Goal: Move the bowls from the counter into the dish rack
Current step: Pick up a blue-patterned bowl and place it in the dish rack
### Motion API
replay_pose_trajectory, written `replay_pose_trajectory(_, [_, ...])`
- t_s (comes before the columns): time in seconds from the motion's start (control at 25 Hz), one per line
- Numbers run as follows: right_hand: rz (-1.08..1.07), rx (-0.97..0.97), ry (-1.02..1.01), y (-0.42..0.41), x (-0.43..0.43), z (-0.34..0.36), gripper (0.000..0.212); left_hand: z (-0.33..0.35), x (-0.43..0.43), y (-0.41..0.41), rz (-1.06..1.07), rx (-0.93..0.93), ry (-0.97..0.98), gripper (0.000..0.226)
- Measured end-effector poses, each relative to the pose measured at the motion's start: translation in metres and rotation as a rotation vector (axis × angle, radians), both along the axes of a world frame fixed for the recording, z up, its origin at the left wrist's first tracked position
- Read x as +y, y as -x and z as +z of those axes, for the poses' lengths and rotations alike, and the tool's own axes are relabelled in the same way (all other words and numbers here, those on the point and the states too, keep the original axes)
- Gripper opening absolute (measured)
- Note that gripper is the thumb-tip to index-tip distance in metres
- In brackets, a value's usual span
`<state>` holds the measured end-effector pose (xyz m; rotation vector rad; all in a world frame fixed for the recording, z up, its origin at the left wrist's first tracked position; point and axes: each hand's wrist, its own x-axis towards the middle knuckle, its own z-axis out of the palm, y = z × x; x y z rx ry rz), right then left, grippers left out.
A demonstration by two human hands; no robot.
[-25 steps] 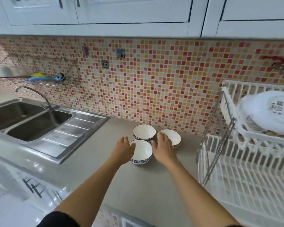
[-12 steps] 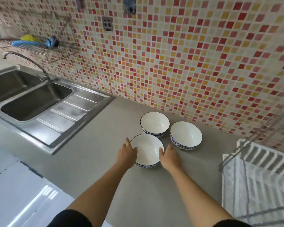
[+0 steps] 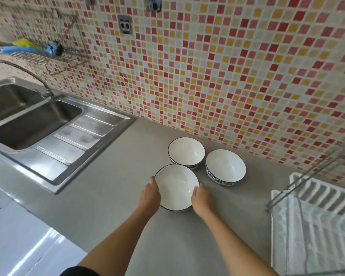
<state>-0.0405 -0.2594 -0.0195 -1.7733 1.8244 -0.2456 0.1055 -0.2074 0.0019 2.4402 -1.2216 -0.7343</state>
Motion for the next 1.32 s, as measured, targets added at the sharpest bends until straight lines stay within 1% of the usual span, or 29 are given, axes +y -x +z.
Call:
replay_pose_trajectory(0.08, [-0.029,-0.083,0.068,0.004,0.013,0.017,0.031,0.015,0.013,0.001,-0.01,0.003,0.097,0.048])
replay_pose_trajectory(0.24, [-0.008,-0.191,0.252,0.015,0.046,0.069,0.032,0.066,0.042,0.008,-0.058,-0.05,0.303,0.048])
replay_pose_trajectory(0.36, [-0.026,-0.334,0.298,0.027,0.079,0.125,0.032,0.114,0.066,0.019,-0.074,-0.133,0.469,0.046])
replay_pose_trajectory(0.44, [-0.046,-0.39,0.335,0.039,0.103,0.168,0.037,0.147,0.085,0.03,-0.092,-0.167,0.62,0.045])
replay_pose_trajectory(0.56, [-0.033,-0.503,0.417,0.066,0.14,0.23,0.053,0.197,0.111,0.052,-0.121,-0.16,0.835,0.047])
replay_pose_trajectory(0.6, [-0.025,-0.549,0.426,0.076,0.148,0.246,0.063,0.214,0.118,0.061,-0.127,-0.147,0.914,0.046])
replay_pose_trajectory(0.68, [-0.032,-0.685,0.423,0.1,0.16,0.279,0.094,0.25,0.132,0.084,-0.161,-0.117,1.082,0.043])
replay_pose_trajectory(0.72, [-0.056,-0.752,0.421,0.113,0.164,0.294,0.107,0.267,0.14,0.096,-0.193,-0.093,1.154,0.04])
replay_pose_trajectory(0.8, [-0.082,-0.823,0.463,0.145,0.17,0.319,0.115,0.297,0.153,0.124,-0.294,-0.011,1.23,0.04])
replay_pose_trajectory(0.88, [-0.101,-0.833,0.521,0.177,0.182,0.341,0.113,0.319,0.163,0.15,-0.428,0.078,1.257,0.049])
replay_pose_trajectory(0.96, [-0.121,-0.913,0.529,0.211,0.198,0.355,0.101,0.331,0.167,0.176,-0.554,0.174,1.262,0.055])
replay_pose_trajectory(1.04, [-0.123,-0.972,0.521,0.249,0.214,0.365,0.09,0.34,0.167,0.208,-0.656,0.23,1.246,0.061])
replay_pose_trajectory(1.16, [-0.119,-1.003,0.465,0.317,0.226,0.374,0.076,0.351,0.164,0.269,-0.769,0.263,1.203,0.065])
replay_pose_trajectory(1.32, [-0.119,-0.995,0.427,0.414,0.229,0.389,0.064,0.36,0.155,0.353,-0.857,0.358,1.177,0.061])
